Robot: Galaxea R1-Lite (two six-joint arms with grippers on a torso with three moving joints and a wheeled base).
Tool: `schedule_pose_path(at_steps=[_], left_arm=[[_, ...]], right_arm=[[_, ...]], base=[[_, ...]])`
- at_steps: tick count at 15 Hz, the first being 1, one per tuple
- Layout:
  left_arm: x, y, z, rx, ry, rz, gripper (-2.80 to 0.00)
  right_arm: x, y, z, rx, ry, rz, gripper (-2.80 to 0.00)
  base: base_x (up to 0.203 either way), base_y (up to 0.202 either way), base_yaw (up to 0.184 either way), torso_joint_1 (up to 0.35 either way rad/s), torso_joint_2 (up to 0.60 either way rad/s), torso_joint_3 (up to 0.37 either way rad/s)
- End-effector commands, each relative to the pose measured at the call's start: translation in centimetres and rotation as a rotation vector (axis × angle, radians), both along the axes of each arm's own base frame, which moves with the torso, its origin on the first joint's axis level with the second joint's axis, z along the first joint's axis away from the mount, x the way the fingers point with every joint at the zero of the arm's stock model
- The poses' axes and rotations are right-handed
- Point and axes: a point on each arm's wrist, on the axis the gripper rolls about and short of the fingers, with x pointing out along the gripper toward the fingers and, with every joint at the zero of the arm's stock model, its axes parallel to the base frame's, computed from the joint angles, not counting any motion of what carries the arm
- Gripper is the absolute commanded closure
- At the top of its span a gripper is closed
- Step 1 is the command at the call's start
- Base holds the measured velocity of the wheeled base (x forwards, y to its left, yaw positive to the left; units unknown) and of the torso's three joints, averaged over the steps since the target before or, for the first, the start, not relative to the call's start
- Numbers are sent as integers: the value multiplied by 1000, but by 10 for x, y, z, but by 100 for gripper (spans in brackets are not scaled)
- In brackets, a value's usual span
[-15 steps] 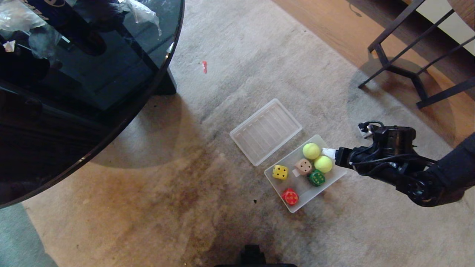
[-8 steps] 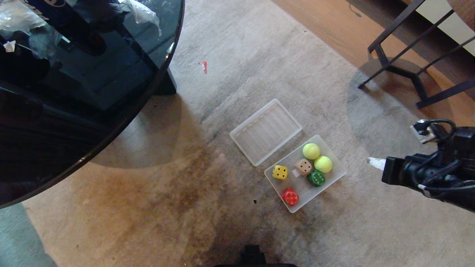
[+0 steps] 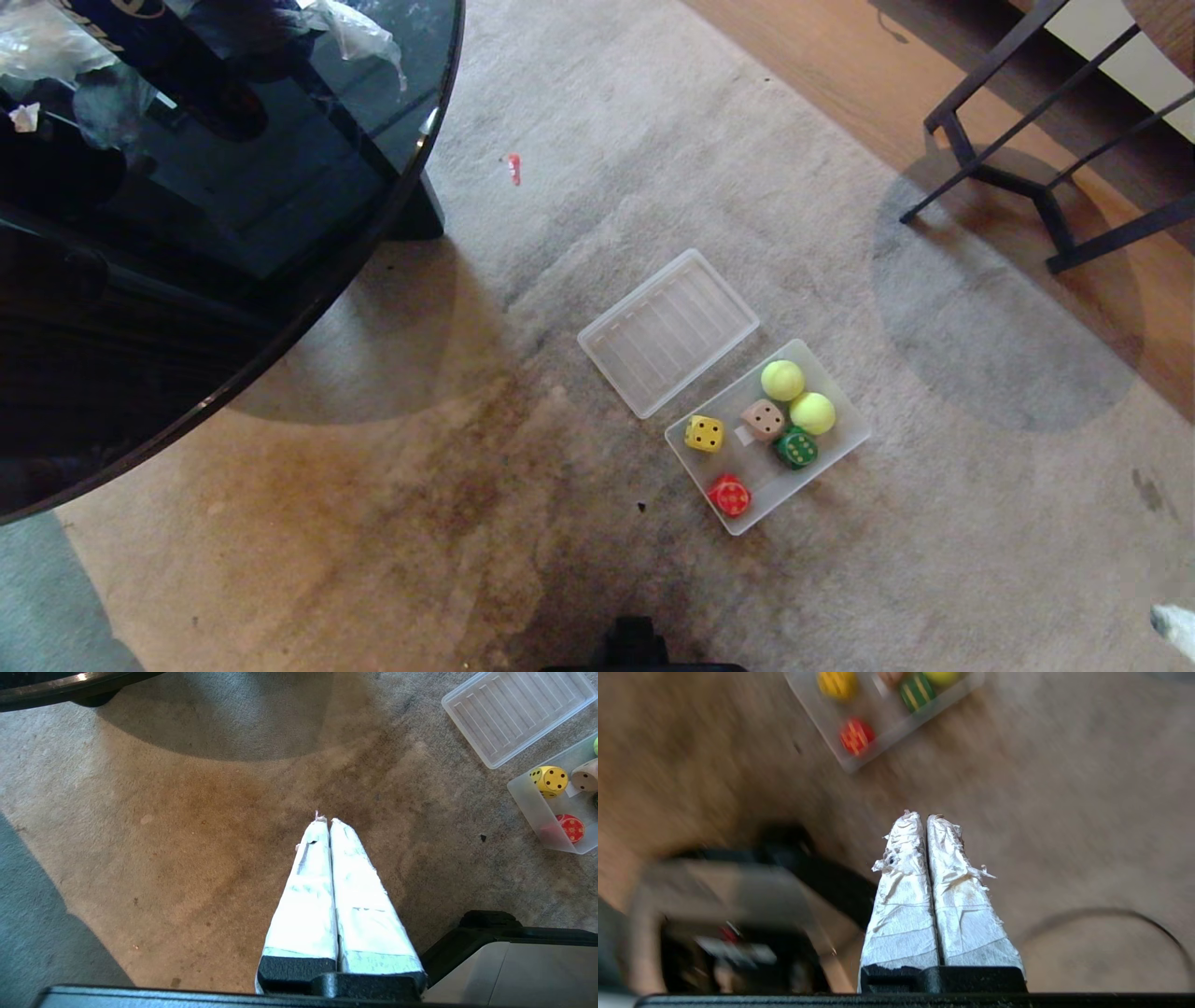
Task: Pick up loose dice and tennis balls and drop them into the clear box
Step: Close the lid
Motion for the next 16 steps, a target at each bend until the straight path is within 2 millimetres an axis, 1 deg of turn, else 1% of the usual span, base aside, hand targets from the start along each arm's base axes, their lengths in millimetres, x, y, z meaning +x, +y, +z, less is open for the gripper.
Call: schedule_pose_path(at_steps=[1, 2, 3, 7, 10, 16], left_arm=[[0, 0, 0, -1, 0, 0, 0], [0, 0, 0, -1, 0, 0, 0], [0, 0, 0, -1, 0, 0, 0], [0, 0, 0, 1, 0, 0, 0], [0, 0, 0, 1, 0, 0, 0], [0, 0, 0, 1, 0, 0, 0]], right_arm=[[-40, -2, -26, -26, -157, -27, 0], [-45, -2, -44, -62, -127, -48, 0], [-46, -2, -55, -93, -88, -64, 0], [-46, -2, -56, -97, -92, -70, 0], [-53, -3, -65, -105, -199, -106, 0], [-53, -3, -65, -86, -196, -119, 0]], base=[[0, 0, 0, 0, 0, 0], [0, 0, 0, 0, 0, 0], [0, 0, 0, 0, 0, 0], [0, 0, 0, 0, 0, 0], [0, 0, 0, 0, 0, 0], [0, 0, 0, 0, 0, 0]])
